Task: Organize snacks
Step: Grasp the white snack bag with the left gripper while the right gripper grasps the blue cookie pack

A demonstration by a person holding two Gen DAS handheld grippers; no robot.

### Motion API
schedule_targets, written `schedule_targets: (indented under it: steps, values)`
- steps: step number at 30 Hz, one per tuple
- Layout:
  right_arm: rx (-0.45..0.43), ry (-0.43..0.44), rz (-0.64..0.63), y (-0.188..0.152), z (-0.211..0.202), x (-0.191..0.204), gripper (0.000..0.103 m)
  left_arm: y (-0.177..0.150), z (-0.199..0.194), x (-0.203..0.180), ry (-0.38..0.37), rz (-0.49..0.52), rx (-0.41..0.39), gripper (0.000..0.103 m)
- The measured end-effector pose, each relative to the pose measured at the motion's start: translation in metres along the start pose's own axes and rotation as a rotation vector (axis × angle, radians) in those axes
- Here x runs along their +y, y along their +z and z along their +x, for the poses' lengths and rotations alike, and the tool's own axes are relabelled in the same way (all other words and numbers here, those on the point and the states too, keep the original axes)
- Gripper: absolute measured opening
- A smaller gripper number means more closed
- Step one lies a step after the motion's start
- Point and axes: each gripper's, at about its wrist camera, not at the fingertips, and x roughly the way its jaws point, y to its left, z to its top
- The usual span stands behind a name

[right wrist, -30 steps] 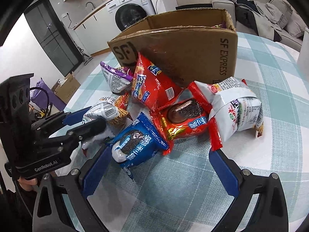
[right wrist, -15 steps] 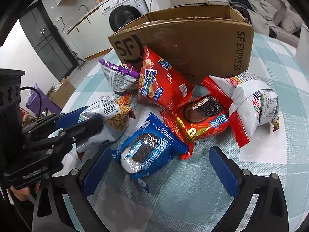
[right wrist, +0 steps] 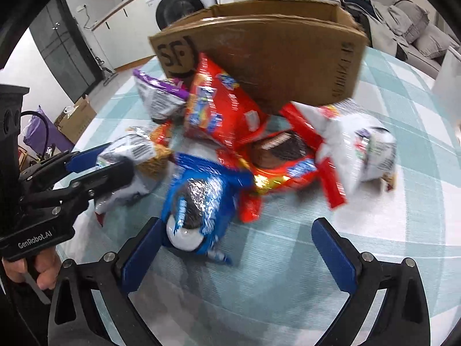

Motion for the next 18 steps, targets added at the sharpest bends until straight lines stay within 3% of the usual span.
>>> schedule_targets:
  steps: [2, 10, 14, 18]
  values:
    - [0.005, 0.004, 0.001, 0.000, 0.000, -0.005, 0.103, -0.001, 0.004, -0.002, 0.029, 0.011, 0.011, 0.065]
    - [-0.038, 0.023, -0.021, 0.000, 0.000, 0.007, 0.101, -0.006, 0.017, -0.007, 0.034, 0.028, 0.015, 0.065]
    - [-0.042, 0.031, -0.066, -0.001, 0.003, 0.022, 0.096, -0.008, 0.016, -0.007, 0.017, 0.032, 0.000, 0.056]
    - [-0.033, 0.035, -0.097, 0.000, 0.014, 0.035, 0.082, -0.007, 0.009, -0.009, 0.002, 0.046, -0.026, 0.047]
